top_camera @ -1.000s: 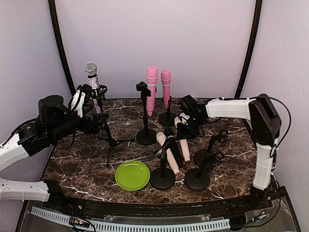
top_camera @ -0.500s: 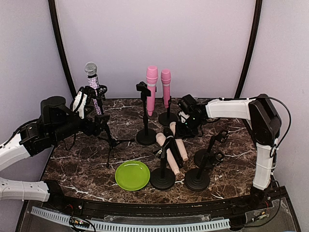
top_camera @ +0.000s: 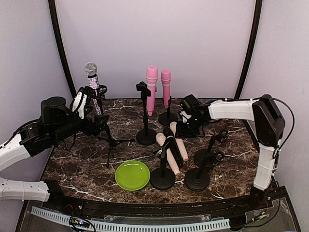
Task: Remove the microphone from the stand
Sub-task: Place the microphone at the center of the board, then pick up the microphone stand with the microphone from the center of the board.
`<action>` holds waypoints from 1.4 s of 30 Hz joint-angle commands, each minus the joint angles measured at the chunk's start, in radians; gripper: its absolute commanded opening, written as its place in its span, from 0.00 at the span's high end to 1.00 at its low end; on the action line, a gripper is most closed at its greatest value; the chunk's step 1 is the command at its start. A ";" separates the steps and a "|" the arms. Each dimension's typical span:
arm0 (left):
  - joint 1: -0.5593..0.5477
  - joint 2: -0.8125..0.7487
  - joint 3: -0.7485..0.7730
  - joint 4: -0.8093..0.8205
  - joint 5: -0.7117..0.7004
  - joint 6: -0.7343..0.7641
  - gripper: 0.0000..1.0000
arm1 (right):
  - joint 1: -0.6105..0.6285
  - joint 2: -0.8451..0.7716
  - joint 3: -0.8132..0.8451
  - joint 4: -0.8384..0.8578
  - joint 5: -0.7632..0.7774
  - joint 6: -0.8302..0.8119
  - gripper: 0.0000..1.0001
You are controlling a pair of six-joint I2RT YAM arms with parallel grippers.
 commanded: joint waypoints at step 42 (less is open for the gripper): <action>0.004 0.014 -0.034 0.034 -0.036 0.046 0.16 | 0.130 -0.045 0.294 0.739 0.515 -0.376 0.49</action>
